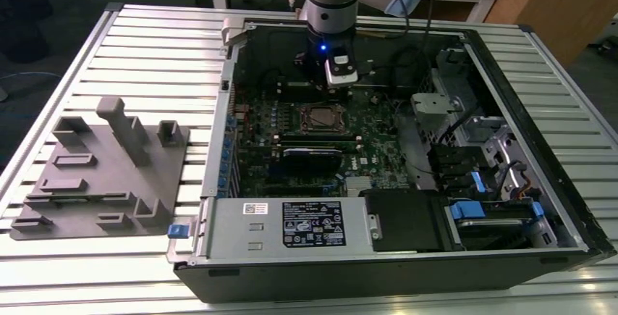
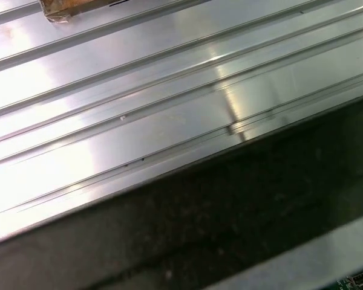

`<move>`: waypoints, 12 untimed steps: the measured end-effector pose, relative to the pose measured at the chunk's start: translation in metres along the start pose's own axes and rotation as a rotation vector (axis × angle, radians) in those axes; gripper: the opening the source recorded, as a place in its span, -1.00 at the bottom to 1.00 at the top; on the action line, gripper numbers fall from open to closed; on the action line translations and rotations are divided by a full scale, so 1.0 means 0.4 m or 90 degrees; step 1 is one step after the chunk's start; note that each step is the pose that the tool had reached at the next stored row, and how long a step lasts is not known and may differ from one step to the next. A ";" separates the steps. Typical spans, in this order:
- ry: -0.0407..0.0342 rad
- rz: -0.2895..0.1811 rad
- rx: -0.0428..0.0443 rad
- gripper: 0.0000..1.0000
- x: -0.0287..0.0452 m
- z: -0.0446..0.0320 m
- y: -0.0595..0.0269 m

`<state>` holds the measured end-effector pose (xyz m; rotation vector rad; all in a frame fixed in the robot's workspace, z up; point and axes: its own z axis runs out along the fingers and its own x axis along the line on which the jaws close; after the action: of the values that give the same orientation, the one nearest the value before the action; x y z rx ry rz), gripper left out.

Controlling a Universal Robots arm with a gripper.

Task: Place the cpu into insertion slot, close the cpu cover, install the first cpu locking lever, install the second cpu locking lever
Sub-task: 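Install the first cpu locking lever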

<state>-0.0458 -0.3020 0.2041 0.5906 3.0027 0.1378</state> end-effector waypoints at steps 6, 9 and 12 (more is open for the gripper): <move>-0.0026 0.000 -0.0010 -0.79 0.004 0.000 -0.001; -0.0089 -0.001 -0.0037 -0.79 0.006 0.001 -0.002; -0.0119 -0.001 -0.0050 -0.79 0.006 0.001 -0.002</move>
<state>-0.0484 -0.3019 0.2034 0.5854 2.9832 0.1431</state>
